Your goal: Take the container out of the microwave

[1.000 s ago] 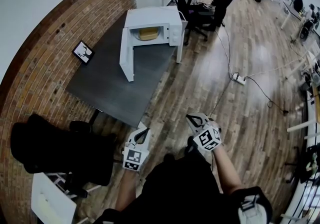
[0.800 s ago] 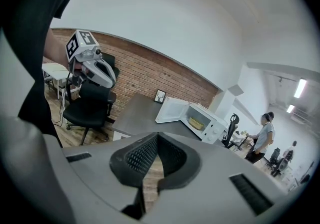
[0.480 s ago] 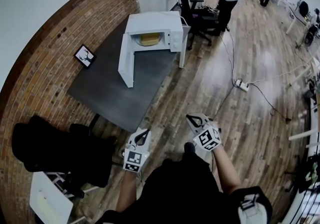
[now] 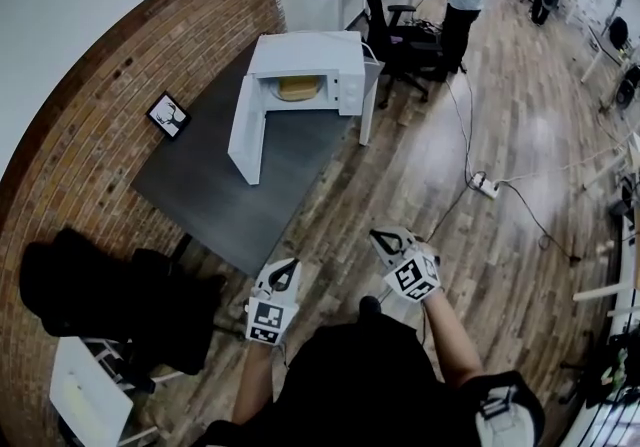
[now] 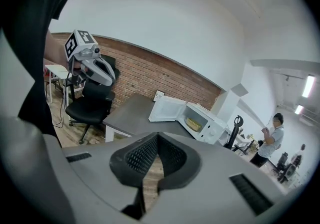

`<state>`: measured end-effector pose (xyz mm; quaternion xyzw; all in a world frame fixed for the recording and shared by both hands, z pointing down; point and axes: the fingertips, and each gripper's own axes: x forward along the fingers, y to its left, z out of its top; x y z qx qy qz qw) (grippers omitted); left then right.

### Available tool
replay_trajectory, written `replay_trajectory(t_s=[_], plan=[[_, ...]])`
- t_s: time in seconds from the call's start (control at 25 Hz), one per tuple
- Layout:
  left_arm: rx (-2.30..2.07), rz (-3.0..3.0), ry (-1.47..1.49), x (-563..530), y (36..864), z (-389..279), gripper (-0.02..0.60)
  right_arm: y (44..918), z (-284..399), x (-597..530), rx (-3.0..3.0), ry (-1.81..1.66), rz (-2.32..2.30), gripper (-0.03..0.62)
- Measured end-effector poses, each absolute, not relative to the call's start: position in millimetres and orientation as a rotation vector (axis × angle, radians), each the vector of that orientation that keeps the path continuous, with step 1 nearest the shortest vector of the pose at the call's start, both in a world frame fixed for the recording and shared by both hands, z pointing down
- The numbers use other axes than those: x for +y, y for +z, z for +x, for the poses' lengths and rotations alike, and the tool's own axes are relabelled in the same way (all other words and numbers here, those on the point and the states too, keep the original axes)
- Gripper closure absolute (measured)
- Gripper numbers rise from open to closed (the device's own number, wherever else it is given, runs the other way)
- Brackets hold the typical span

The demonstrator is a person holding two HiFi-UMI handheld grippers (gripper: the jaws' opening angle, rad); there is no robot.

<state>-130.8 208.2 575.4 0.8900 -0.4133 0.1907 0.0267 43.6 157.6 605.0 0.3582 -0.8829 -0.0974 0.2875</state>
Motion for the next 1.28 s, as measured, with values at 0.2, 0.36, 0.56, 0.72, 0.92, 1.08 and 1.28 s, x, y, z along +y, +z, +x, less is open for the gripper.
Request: replay_trajectory(t_s=[0.2, 0.36, 0.56, 0.72, 0.92, 1.08, 1.28], plan=[[-1.292, 2.737, 0.586, 195, 573, -108, 0.58, 600, 65, 139, -2.366, -0.27, 0.946, 0.594], [-1.309, 2.729, 0.6, 186, 573, -91, 0.578, 600, 84, 125, -2.388, -0.273, 0.961, 0.594], [-1.347, 2.715, 0.611, 176, 571, -74, 0.578, 609, 107, 114, -2.391, -0.263, 0.941, 0.595], [-1.385, 2.687, 0.616, 171, 574, -65, 0.578, 615, 115, 109, -2.396, -0.271, 0.906, 0.594], [-1.412, 2.66, 0.627, 169, 578, -51, 0.58, 623, 125, 103, -2.41, -0.27, 0.856, 0.594], [-1.433, 2.645, 0.639, 167, 577, -39, 0.578, 624, 131, 99, -2.435, -0.265, 0.832, 0.595], [-1.434, 2.644, 0.666, 165, 580, -23, 0.578, 630, 141, 95, -2.452, -0.257, 0.808, 0.594]])
